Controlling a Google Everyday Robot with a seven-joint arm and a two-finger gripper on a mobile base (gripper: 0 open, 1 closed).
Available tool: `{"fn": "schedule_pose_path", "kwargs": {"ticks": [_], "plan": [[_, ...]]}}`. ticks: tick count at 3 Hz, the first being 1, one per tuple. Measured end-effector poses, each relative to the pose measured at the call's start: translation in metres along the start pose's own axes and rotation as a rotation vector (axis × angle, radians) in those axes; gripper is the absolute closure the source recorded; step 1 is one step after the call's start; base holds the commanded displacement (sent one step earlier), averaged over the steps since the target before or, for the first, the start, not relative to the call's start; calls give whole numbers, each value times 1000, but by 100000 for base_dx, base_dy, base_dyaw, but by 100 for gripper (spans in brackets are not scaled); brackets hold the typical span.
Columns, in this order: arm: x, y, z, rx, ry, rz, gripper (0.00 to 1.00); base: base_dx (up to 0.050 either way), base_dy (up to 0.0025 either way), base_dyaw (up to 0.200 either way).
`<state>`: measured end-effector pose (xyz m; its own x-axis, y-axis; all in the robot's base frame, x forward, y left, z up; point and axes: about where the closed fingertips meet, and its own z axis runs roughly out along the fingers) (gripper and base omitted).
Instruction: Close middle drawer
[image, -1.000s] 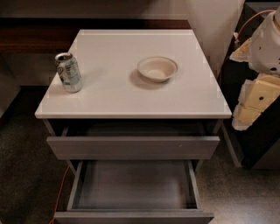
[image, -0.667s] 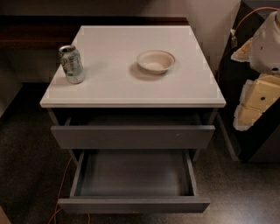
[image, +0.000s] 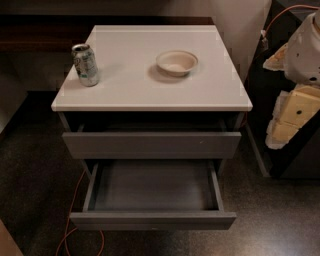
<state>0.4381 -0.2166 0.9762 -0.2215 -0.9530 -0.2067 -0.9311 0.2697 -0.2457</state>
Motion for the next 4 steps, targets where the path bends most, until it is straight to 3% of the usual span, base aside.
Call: {"fn": "schedule_pose_path", "kwargs": {"ticks": [2,4], "plan": [[-13,13,21,-26,-34,-30,0,0,0,0],[-51,72,91,-121,-161,-148,0,0,0,0]]}}
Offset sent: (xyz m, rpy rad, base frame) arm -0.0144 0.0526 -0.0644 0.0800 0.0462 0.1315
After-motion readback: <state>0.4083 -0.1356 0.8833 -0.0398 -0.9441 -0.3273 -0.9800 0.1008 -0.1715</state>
